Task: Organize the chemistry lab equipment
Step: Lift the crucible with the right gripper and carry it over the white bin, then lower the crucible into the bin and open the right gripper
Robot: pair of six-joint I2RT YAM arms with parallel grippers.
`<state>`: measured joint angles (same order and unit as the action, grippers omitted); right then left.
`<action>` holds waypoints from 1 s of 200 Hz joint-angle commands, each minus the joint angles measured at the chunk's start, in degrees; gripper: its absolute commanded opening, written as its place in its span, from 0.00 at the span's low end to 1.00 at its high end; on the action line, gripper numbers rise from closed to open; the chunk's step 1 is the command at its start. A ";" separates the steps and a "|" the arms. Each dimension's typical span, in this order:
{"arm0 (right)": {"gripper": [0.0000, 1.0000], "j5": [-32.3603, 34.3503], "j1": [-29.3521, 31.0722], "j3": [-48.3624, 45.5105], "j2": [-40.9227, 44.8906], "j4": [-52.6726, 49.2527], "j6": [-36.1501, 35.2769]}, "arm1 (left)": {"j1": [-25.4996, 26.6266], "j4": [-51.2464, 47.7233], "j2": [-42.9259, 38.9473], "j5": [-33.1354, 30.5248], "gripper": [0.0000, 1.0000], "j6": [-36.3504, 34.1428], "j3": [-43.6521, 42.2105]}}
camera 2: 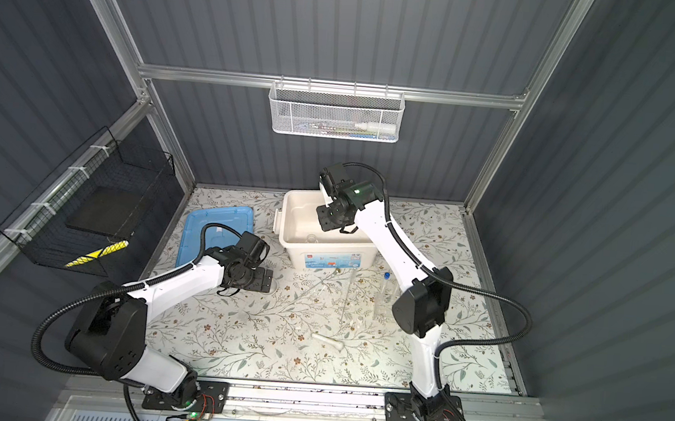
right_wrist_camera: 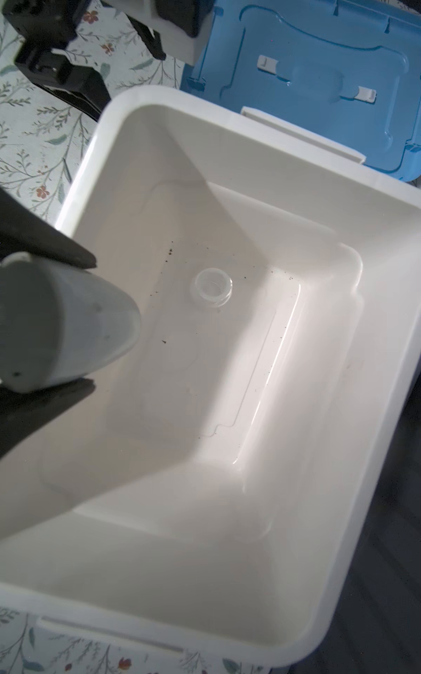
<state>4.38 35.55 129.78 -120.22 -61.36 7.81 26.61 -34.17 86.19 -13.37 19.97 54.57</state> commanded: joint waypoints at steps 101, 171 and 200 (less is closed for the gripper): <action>0.38 -1.34 -6.73 4.01 -9.82 -6.74 -1.23 | -0.33 0.70 2.18 1.99 0.98 -1.66 1.33; 0.38 -0.82 -10.38 1.35 -10.81 -9.46 -1.93 | -0.33 0.78 2.20 1.78 0.96 -2.11 1.00; 0.39 -0.30 -11.36 1.46 -11.81 -10.63 -2.28 | -0.33 1.05 2.23 1.99 0.96 -2.10 0.95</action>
<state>3.05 25.21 131.35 -130.21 -69.25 6.28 26.61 -33.12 88.05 -12.32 18.63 54.59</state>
